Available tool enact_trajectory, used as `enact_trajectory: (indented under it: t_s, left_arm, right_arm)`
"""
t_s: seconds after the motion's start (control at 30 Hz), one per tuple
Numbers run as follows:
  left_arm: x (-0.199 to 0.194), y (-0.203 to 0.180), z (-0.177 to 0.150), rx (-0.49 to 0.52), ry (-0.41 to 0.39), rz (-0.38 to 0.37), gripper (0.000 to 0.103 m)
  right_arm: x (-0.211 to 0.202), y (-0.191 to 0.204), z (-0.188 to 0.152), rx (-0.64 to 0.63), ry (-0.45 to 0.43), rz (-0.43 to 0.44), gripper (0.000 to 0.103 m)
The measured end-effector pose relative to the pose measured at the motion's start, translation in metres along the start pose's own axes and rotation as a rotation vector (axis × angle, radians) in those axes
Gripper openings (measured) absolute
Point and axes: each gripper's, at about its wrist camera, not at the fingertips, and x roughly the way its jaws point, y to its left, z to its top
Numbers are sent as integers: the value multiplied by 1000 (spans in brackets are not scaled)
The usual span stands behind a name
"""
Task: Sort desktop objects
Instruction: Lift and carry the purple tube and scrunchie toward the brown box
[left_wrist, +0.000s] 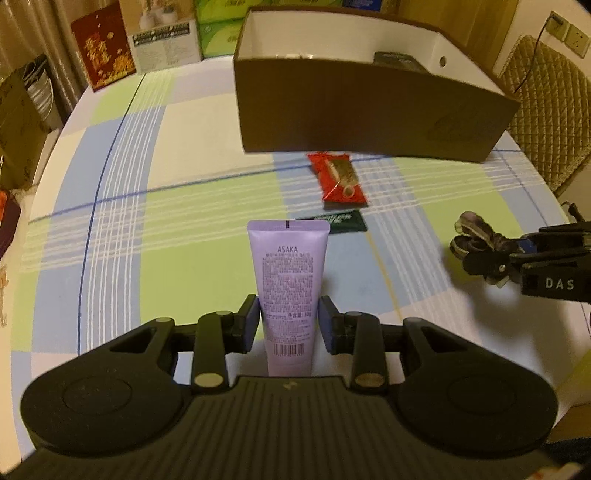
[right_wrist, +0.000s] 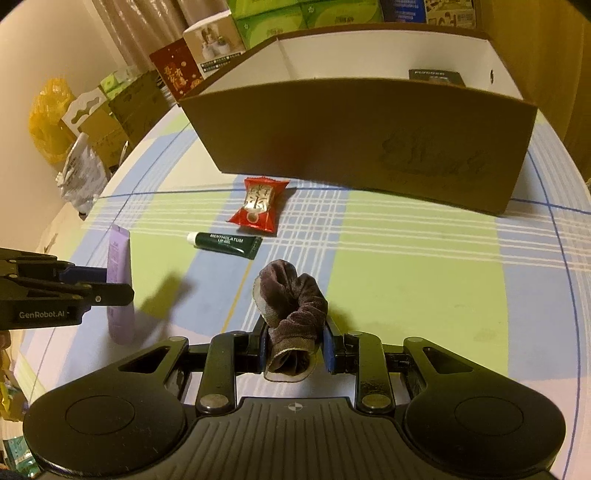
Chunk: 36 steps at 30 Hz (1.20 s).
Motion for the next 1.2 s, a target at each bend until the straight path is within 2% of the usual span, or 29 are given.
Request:
enact_trajectory:
  t_s: [0.37,0.63,0.97,1.2]
  left_arm:
    - [-23,-12,15,31,-72,-28,29]
    - [-43,-24,36,55,-134,-65,29]
    - [-54,-41,81,95,-212,-112,29]
    - [-56,-49,122,117,-276,-129,29]
  right_arm:
    - [-17,-1,7,1,-45,13,25]
    - [-35,-8,25,-4,-104,18,25]
    - [-56,-19,62,-38,-187,23,25]
    - [-65,-28,104,-72,-258,12,25]
